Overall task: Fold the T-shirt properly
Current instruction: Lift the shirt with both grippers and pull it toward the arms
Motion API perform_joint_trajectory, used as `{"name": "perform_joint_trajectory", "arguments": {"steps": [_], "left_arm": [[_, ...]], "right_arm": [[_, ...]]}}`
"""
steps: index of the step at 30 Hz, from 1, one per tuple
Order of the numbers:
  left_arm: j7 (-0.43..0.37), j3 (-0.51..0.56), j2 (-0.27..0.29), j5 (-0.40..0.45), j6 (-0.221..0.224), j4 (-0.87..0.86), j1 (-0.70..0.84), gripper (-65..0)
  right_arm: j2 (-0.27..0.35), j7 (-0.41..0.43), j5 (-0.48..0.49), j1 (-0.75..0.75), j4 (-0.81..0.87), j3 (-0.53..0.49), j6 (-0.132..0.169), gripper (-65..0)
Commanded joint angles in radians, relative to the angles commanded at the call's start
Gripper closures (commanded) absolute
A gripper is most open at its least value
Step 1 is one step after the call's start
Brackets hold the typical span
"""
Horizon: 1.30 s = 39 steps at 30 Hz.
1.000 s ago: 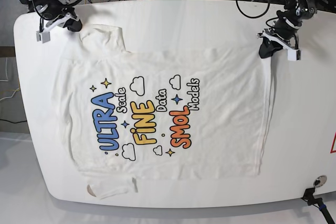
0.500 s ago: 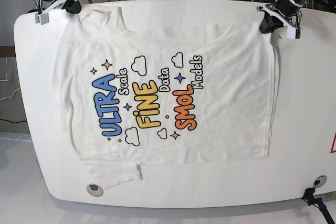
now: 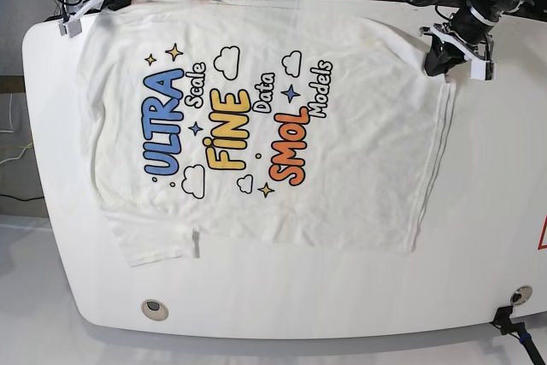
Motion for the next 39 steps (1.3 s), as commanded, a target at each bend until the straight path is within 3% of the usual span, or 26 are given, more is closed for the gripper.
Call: {"name": "perform_joint_trajectory", "arguments": {"steps": [8, 12, 17, 20, 31, 39], "left_arm": [[0.0, -0.002, 0.0, 0.008, 0.0, -0.005, -0.031, 0.0], [0.0, -0.002, 0.0, 0.009, 0.0, -0.008, -0.046, 0.0], [0.018, 0.0, 0.0, 0.009, 0.0, -0.048, -0.092, 0.0], [0.054, 0.0, 0.0, 0.009, 0.0, -0.072, -0.126, 0.0], [0.057, 0.052, -0.005, 0.009, 0.0, -0.104, -0.218, 0.0], [0.055, 0.092, -0.005, 0.011, 0.002, -0.138, -0.241, 0.0]], "right_arm": [[0.002, 0.0, 0.009, 0.046, 0.0, 0.002, 0.0, 0.0], [0.002, 0.0, 0.104, 0.037, 0.0, 0.0, 0.0, 0.0], [0.02, 0.0, 0.138, 0.064, 0.0, -0.005, 0.003, 0.0], [0.021, 0.0, 0.138, 0.092, 0.0, -0.006, 0.003, 0.0], [0.021, 0.0, 0.137, 0.239, -0.006, -0.008, 0.003, 0.0], [0.023, 0.0, 0.133, 0.229, -0.006, -0.089, 0.003, 0.0]]}}
